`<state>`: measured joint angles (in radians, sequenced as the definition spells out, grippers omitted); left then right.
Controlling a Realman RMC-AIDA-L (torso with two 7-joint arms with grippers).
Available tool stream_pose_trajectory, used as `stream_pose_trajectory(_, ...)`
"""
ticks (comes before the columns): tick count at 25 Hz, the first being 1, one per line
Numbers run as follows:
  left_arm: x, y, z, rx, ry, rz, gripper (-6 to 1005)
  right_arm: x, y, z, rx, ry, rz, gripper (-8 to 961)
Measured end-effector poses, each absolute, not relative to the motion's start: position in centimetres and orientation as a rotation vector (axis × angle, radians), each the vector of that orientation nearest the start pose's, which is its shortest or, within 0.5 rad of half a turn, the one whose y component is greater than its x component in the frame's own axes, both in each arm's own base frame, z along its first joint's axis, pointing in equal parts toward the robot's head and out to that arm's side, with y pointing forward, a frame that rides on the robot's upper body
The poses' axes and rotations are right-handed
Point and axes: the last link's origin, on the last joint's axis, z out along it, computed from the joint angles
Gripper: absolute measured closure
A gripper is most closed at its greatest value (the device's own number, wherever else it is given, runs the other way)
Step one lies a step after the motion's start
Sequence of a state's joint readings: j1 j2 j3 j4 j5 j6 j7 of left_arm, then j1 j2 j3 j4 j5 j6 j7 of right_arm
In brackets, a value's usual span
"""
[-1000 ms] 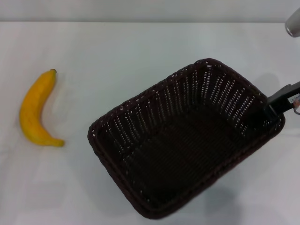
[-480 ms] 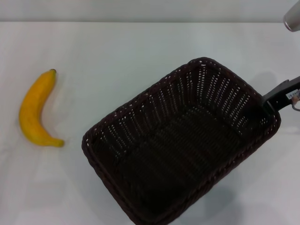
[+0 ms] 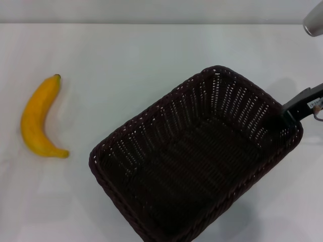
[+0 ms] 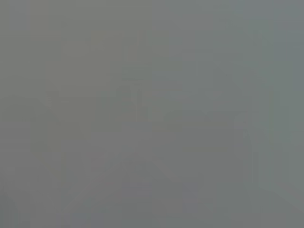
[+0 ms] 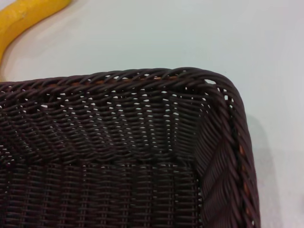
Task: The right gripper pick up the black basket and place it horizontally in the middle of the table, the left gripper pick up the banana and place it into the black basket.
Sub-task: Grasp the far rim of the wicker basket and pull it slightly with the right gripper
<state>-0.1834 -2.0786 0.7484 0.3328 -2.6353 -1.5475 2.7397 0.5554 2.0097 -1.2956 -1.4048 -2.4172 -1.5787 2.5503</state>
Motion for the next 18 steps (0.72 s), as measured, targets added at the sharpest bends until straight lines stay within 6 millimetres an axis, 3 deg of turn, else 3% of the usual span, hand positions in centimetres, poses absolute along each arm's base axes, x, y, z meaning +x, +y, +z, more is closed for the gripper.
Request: stream_pose_trajectory(18, -36.73, 25.19, 11.59, -1.215, -0.244, -0.853, 164, 17.56, 35.92, 3.58, -2.568, 1.032, -0.19, 792)
